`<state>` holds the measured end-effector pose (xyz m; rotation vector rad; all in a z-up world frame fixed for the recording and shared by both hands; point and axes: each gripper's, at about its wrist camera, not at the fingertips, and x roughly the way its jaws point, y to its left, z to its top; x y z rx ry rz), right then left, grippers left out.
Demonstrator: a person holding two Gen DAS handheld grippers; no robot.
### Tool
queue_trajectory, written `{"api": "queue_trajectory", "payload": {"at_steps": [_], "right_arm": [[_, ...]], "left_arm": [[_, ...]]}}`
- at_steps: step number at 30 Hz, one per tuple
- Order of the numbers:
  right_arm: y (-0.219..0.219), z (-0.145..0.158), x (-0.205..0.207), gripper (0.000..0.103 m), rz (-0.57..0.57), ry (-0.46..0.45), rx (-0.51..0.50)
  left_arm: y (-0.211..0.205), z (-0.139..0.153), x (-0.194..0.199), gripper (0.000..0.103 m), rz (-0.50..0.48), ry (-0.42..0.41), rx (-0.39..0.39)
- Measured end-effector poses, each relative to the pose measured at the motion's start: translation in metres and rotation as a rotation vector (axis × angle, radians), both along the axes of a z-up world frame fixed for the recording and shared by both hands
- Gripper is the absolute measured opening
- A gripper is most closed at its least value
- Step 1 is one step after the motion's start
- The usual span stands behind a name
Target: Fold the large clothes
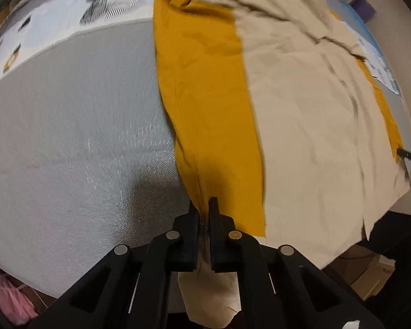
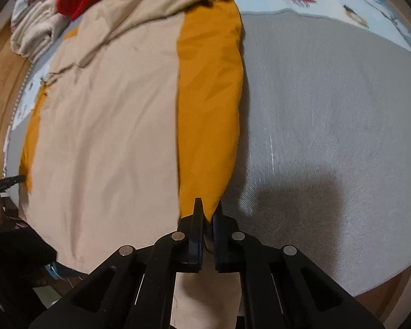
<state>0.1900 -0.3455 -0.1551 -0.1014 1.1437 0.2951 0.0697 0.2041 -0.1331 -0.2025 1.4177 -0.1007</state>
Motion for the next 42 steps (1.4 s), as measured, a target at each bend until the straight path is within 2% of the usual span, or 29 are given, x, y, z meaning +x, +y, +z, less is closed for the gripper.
{"api": "queue_trajectory", "payload": {"at_steps": [5,11,15,18,25,29,33,35,40,42], "right_arm": [[0.005,0.046,-0.015,0.005,0.020,-0.075,0.100],[0.009,0.088,-0.044,0.004,0.059,-0.169,0.154],[0.002,0.112,-0.066,0.004,0.051,-0.212,0.207],[-0.005,0.125,-0.090,0.004,0.058,-0.243,0.250],[-0.038,0.144,-0.171,0.004,0.052,-0.269,0.368],[-0.056,0.148,-0.189,0.004,0.018,-0.278,0.454],[-0.061,0.143,-0.159,0.004,-0.029,-0.264,0.487],[-0.057,0.141,-0.126,0.004,-0.052,-0.249,0.495],[-0.040,0.132,-0.029,0.004,-0.134,-0.203,0.517],[-0.032,0.124,0.015,0.004,-0.183,-0.174,0.544]], "left_arm": [[0.002,0.044,-0.013,0.004,-0.004,-0.103,-0.042],[0.001,0.095,-0.017,0.003,-0.046,-0.201,-0.071],[-0.006,0.132,-0.035,0.003,-0.082,-0.254,-0.099],[-0.006,0.146,-0.053,0.003,-0.100,-0.259,-0.113],[0.015,0.179,-0.110,0.003,-0.029,-0.269,-0.244],[0.027,0.175,-0.120,0.003,0.031,-0.273,-0.318],[0.037,0.156,-0.093,0.003,0.094,-0.269,-0.348],[0.044,0.146,-0.070,0.003,0.149,-0.271,-0.384],[0.063,0.120,0.004,0.003,0.292,-0.281,-0.412],[0.068,0.110,0.032,0.003,0.315,-0.283,-0.380]]}}
